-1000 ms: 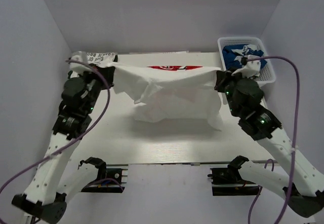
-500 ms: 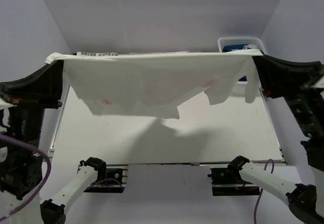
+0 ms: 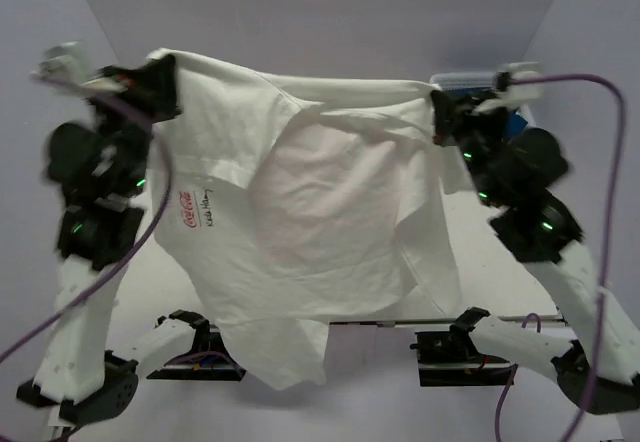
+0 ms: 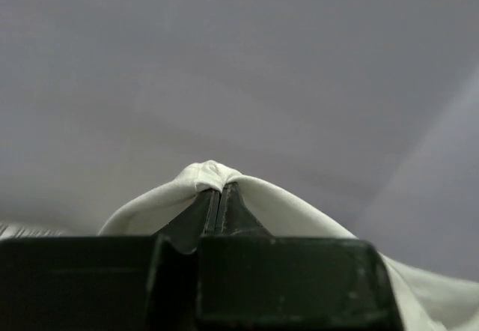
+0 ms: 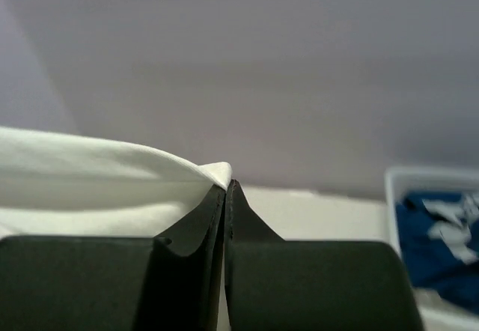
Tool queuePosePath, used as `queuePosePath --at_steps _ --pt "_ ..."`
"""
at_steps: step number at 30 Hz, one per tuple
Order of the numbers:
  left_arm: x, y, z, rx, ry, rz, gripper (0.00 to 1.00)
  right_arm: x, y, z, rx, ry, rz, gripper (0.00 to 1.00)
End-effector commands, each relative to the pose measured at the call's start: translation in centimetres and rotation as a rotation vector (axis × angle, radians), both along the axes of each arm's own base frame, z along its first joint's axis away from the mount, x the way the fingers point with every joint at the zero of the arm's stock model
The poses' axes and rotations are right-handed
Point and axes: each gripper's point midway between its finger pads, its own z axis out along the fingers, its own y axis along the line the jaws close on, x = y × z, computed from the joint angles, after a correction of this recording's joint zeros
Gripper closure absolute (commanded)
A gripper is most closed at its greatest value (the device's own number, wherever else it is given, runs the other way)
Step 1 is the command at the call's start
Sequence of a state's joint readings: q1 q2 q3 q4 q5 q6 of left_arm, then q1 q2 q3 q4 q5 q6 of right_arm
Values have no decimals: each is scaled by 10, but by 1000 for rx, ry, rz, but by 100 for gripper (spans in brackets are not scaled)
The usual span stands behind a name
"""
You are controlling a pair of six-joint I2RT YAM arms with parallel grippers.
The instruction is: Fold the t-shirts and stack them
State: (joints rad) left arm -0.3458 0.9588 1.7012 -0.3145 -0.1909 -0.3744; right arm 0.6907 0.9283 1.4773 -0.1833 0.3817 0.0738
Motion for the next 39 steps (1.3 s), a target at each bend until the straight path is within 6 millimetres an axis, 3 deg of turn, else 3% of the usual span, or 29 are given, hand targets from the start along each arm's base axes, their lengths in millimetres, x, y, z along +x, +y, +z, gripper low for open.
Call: queuePosePath --at_steps 1,2,3,4,5,6,7,8,9,10,11,12,13,16,17,18,19,20,21,22,23,25,26,28,29,32,35,38,39 --pt "114 13 -129 50 368 275 100 73 -9 -65 -15 148 -301 100" --pt "132 10 -157 76 429 297 100 88 -1 -111 -78 225 -315 100" --pt "166 8 -219 125 565 343 100 116 13 -156 -125 317 -318 100" --pt "181 6 -253 137 644 370 100 127 16 -191 -152 379 -318 100" --pt "197 8 -285 169 713 389 77 138 12 -213 -158 425 -329 100" --pt "209 9 -315 195 781 420 55 155 26 -272 -211 540 -310 100" --pt "225 9 -386 263 964 442 32 164 19 -291 -216 586 -324 98" --pt "240 10 -387 249 1000 458 1 170 23 -318 -262 660 -312 71" --pt "247 9 -405 263 1066 474 0 181 26 -335 -294 706 -320 56" --pt "249 18 -455 317 1216 531 0 186 23 -339 -318 728 -332 23" --pt "264 13 -442 307 1199 530 0 179 16 -368 -397 831 -361 12" --pt "267 15 -445 314 1215 554 0 191 21 -357 -389 824 -371 10" --pt "268 15 -448 323 1231 556 0 190 16 -361 -403 846 -400 10" --pt "266 6 -443 300 1209 485 0 172 16 -379 -427 921 -381 10" --pt "252 2 -459 331 1235 458 0 162 14 -389 -431 947 -366 10" --pt "253 -2 -455 312 1197 425 0 155 17 -390 -393 965 -337 10" --pt "242 -6 -436 294 1153 401 0 137 13 -413 -422 1024 -325 10" --pt "223 -3 -459 314 1197 390 0 130 17 -415 -410 1039 -287 10" --pt "218 -9 -459 294 1179 340 0 123 25 -415 -375 1051 -237 10" --pt "209 -13 -463 279 1184 304 0 108 23 -436 -395 1099 -213 10" --pt "185 -12 -476 283 1210 269 0 97 39 -438 -362 1125 -100 10" --pt "167 -25 -487 230 1208 189 0 86 51 -447 -360 1126 -18 10" --pt "146 -23 -510 225 1259 176 0 74 60 -456 -356 1159 53 10" --pt "131 -31 -509 157 1244 122 0 65 67 -467 -366 1193 81 10" --pt "114 -29 -528 165 1282 105 0 62 70 -474 -373 1214 95 10" --pt "91 -42 -542 117 1289 3 0 59 72 -490 -388 1253 71 11" --pt "75 -36 -562 117 1318 15 0 64 71 -498 -349 1275 22 20" --pt "65 -26 -577 134 1374 69 0 70 75 -499 -302 1270 -5 50" --pt "61 -24 -586 145 1408 75 0 73 72 -500 -297 1267 -27 66"
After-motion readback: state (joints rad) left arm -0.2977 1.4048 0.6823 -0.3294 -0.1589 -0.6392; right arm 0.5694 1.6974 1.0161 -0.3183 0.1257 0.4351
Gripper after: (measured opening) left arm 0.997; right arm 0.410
